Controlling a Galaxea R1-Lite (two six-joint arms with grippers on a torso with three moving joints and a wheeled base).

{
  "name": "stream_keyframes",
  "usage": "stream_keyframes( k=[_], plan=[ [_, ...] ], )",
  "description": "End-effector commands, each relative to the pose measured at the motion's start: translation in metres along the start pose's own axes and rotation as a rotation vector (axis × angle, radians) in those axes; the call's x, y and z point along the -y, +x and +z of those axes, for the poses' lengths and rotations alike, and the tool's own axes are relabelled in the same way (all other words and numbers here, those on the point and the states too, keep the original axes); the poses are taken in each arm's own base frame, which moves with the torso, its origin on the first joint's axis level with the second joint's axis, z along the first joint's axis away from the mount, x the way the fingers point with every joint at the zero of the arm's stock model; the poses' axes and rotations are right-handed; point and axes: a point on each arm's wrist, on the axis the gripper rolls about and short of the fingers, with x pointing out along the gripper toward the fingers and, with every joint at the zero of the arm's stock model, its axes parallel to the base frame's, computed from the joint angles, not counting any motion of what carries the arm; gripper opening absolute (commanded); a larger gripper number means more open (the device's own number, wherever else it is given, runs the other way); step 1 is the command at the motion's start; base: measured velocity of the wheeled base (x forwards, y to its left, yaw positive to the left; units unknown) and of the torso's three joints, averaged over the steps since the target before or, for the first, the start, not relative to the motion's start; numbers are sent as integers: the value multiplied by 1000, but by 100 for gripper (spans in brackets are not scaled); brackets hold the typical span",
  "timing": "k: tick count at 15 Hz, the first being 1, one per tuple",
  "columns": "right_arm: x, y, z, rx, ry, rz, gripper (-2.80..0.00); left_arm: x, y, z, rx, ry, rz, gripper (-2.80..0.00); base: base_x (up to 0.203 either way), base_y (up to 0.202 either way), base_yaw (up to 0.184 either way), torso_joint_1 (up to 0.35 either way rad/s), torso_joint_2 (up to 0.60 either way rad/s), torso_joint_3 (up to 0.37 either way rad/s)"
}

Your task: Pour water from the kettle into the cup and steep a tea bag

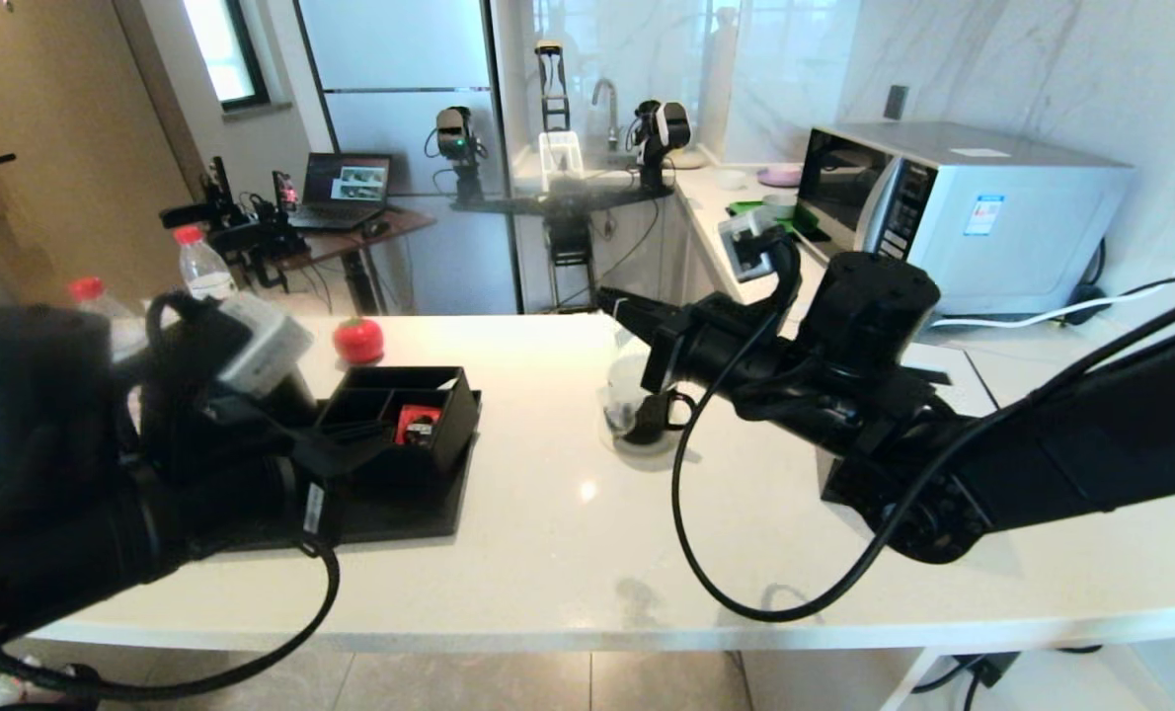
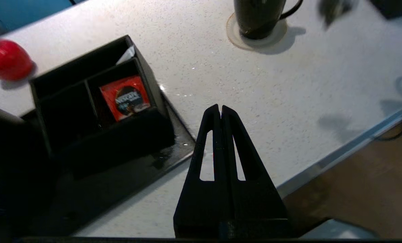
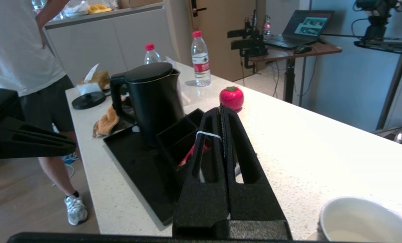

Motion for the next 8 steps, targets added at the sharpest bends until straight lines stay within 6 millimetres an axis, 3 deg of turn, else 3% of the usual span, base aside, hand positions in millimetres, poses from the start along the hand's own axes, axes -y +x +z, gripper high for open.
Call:
stream_keyframes(
  k=[1,4,8],
  plan=[
    [1,-3,1,1,-1,-3,-280,-4,-12,-1,31,-99,-34,-280,0,0,0,0,0,0],
    [1,-7,2,-11,0,-9,-280,-14,-31,-24,12,-184,-55,-280,0,0,0,0,0,0],
    [-1,-11,4,-17,-26,-8,-280,-23,-53,-78,-78,-278,62,-280,0,0,0,0,0,0]
  ],
)
